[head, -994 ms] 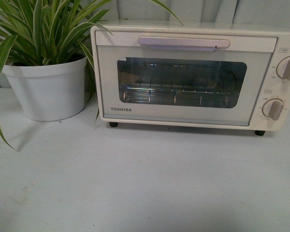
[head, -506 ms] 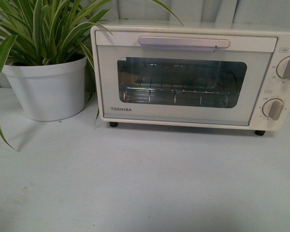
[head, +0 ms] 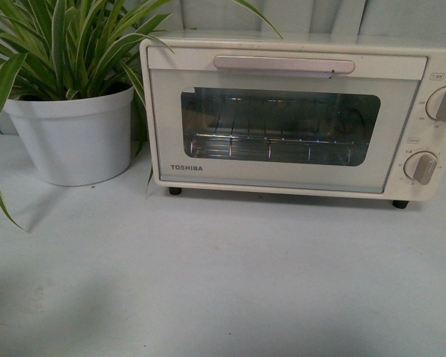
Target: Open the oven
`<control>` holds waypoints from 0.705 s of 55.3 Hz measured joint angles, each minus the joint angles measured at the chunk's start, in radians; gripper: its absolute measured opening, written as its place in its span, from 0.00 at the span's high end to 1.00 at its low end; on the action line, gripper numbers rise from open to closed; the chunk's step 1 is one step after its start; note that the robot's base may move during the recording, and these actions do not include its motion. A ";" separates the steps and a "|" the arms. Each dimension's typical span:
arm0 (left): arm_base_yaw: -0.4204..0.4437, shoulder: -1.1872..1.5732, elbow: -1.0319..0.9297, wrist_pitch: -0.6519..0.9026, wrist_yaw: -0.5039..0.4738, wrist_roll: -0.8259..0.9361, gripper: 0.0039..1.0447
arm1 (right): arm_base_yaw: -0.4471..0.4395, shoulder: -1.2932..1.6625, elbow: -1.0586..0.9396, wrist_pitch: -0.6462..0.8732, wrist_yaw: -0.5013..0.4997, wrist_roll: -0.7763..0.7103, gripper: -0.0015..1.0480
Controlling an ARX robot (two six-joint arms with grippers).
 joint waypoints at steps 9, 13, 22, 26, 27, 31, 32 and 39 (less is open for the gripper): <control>-0.123 0.303 0.115 0.158 0.006 -0.154 0.06 | 0.000 0.000 0.000 0.000 0.000 0.000 0.09; -0.157 0.459 0.179 0.227 0.029 -0.219 0.06 | 0.000 0.000 0.000 0.000 0.000 0.000 0.09; -0.204 0.673 0.278 0.306 0.059 -0.299 0.06 | 0.000 0.000 0.000 0.000 0.000 0.000 0.09; -0.226 0.758 0.335 0.316 0.067 -0.323 0.06 | 0.000 0.000 0.000 0.000 0.000 0.000 0.09; -0.231 0.777 0.347 0.316 0.069 -0.328 0.06 | 0.000 0.000 0.000 0.000 0.000 0.000 0.09; -0.243 0.833 0.382 0.317 0.074 -0.348 0.06 | 0.000 0.000 0.000 0.000 0.000 0.000 0.09; -0.244 0.840 0.387 0.317 0.076 -0.349 0.06 | 0.000 0.000 0.000 0.000 0.000 0.000 0.09; -0.256 0.902 0.429 0.319 0.088 -0.372 0.06 | 0.000 0.000 0.000 0.000 0.000 0.000 0.09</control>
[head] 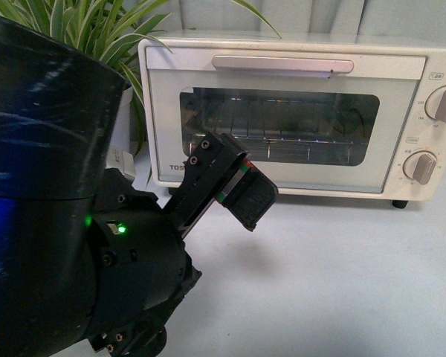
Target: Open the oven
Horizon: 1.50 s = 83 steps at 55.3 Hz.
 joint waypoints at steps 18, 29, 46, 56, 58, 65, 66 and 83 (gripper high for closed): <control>-0.001 0.095 0.064 -0.001 0.000 -0.050 0.06 | 0.000 0.000 0.000 0.000 0.000 0.000 0.09; 0.004 0.107 0.078 -0.002 0.000 -0.064 0.06 | 0.000 0.000 0.000 0.000 0.000 0.000 0.09; 0.016 0.107 0.077 0.001 0.004 -0.077 0.06 | 0.117 0.537 0.251 0.199 -0.011 0.119 0.09; 0.016 0.107 0.077 0.002 0.004 -0.078 0.06 | 0.209 0.849 0.484 0.217 0.069 0.122 0.09; 0.016 0.107 0.077 0.002 0.004 -0.078 0.06 | 0.229 0.935 0.552 0.206 0.087 0.136 0.09; 0.016 0.107 0.077 0.002 0.004 -0.078 0.06 | 0.265 1.116 0.710 0.166 0.121 0.172 0.09; 0.016 0.107 0.077 0.002 0.004 -0.078 0.06 | 0.267 1.130 0.723 0.162 0.124 0.178 0.09; 0.022 0.107 0.077 0.002 0.006 -0.078 0.06 | 0.304 1.361 0.946 0.094 0.185 0.245 0.09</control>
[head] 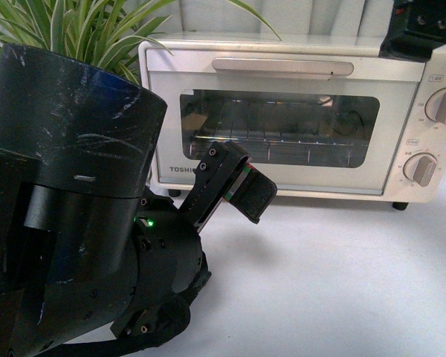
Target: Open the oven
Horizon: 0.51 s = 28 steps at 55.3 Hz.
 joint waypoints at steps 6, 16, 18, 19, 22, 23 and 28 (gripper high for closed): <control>0.002 0.000 -0.001 0.000 0.001 0.000 0.06 | 0.010 0.026 0.035 -0.019 0.003 0.016 0.09; 0.003 -0.002 -0.003 0.001 0.001 -0.001 0.06 | 0.034 0.080 0.103 -0.037 0.038 0.034 0.09; 0.003 -0.002 -0.003 0.001 0.001 -0.001 0.06 | 0.038 0.090 0.114 -0.045 0.044 0.037 0.09; 0.003 -0.002 -0.003 0.001 0.001 -0.001 0.06 | 0.039 0.093 0.118 -0.047 0.045 0.038 0.09; 0.003 -0.002 -0.003 0.001 0.000 -0.001 0.06 | 0.044 0.108 0.133 -0.052 0.055 0.040 0.09; 0.003 -0.002 -0.003 0.001 0.000 -0.001 0.06 | 0.046 0.111 0.137 -0.053 0.058 0.040 0.09; 0.004 -0.003 -0.003 0.001 0.001 -0.001 0.06 | 0.053 0.132 0.162 -0.067 0.063 0.045 0.09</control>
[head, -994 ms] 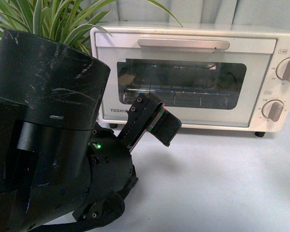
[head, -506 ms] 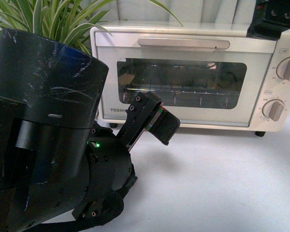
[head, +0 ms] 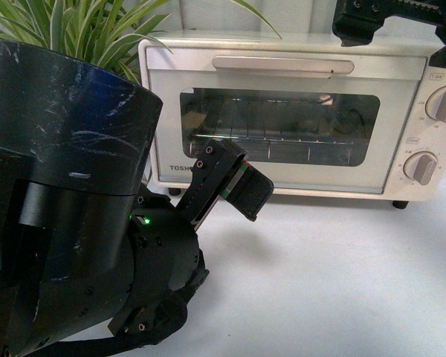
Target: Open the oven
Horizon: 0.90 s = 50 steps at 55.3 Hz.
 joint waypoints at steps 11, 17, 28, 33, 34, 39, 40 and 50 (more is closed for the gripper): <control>0.005 -0.003 -0.002 0.000 0.001 0.000 0.06 | 0.019 0.041 0.043 -0.020 0.027 0.006 0.09; 0.006 -0.005 -0.003 0.000 0.001 0.000 0.06 | 0.027 0.052 0.056 -0.030 0.039 0.006 0.09; 0.010 -0.008 -0.007 0.000 0.001 0.000 0.06 | 0.035 0.072 0.064 -0.048 0.056 0.006 0.09; 0.011 -0.010 -0.008 0.000 0.001 0.000 0.06 | 0.034 0.077 0.071 -0.058 0.064 0.005 0.09; 0.011 -0.011 -0.008 0.000 0.001 0.000 0.06 | 0.033 0.078 0.071 -0.058 0.064 0.005 0.09; 0.011 -0.011 -0.008 -0.001 0.001 0.000 0.06 | 0.029 0.080 0.072 -0.062 0.063 0.005 0.09; 0.011 -0.012 -0.008 -0.001 0.001 0.000 0.06 | 0.028 0.080 0.073 -0.064 0.062 0.003 0.09; 0.012 -0.012 -0.008 -0.005 0.001 0.000 0.06 | 0.021 0.075 0.074 -0.081 0.045 -0.013 0.09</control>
